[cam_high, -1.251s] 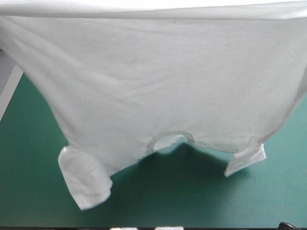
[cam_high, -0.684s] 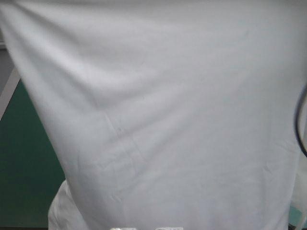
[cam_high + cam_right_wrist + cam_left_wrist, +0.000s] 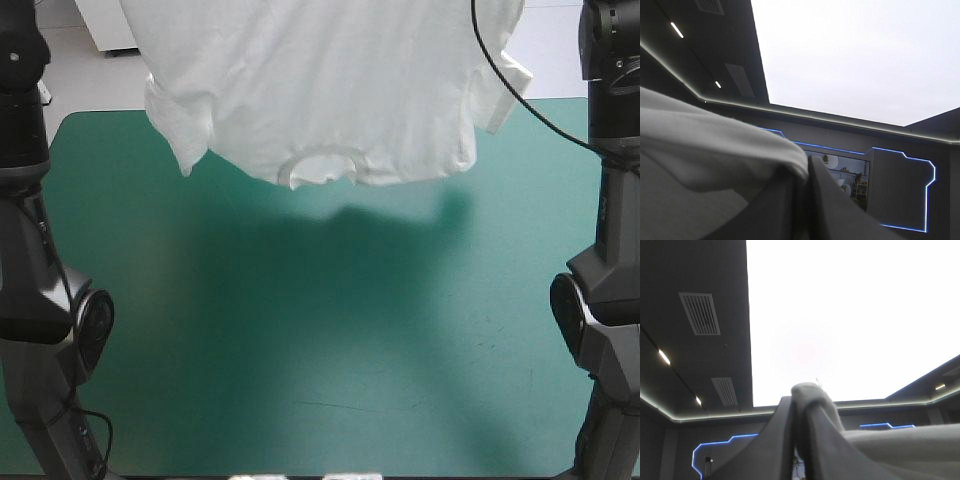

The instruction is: Fold the cloth

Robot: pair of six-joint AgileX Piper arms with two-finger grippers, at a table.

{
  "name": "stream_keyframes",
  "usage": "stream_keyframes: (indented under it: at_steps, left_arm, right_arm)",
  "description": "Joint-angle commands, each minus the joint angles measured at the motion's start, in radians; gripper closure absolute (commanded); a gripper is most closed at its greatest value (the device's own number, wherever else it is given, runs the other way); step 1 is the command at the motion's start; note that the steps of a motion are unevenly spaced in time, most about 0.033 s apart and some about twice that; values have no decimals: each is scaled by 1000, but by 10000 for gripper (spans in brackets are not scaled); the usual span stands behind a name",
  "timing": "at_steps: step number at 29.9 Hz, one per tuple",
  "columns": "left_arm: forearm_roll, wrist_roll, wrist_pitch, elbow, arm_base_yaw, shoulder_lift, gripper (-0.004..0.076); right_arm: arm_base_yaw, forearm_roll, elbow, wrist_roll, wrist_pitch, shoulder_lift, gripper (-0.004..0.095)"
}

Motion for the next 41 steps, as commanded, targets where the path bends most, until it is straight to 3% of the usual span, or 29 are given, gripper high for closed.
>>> stream_keyframes:
  at_steps: [1,5,7,10,13,18,23,32,41]
  left_arm:
    - [23,13,-123,-61,15,4,733]
    - [20,11,41,-45,15,61,733]
    - [39,11,143,-34,15,97,733]
    - [44,1,299,-32,22,146,733]
    - [44,-13,527,-32,26,182,733]
    - [46,-81,928,-32,26,220,733]
    - [86,-154,1205,-32,26,226,733]
    - [134,-369,1205,35,28,155,733]
    - [-128,-314,1203,546,19,-140,733]
  right_arm:
    - [-84,21,-35,-4,-68,-31,925]
    - [-84,40,-35,-23,-2,10,925]
    - [-84,146,-35,-63,145,46,925]
    - [-82,342,-35,-249,317,112,925]
    - [-82,469,-33,-406,501,162,925]
    - [-84,501,75,-476,656,163,925]
    - [-84,573,243,-511,733,99,925]
    - [-129,639,572,-594,774,-110,925]
    - [-193,641,882,-599,797,-363,925]
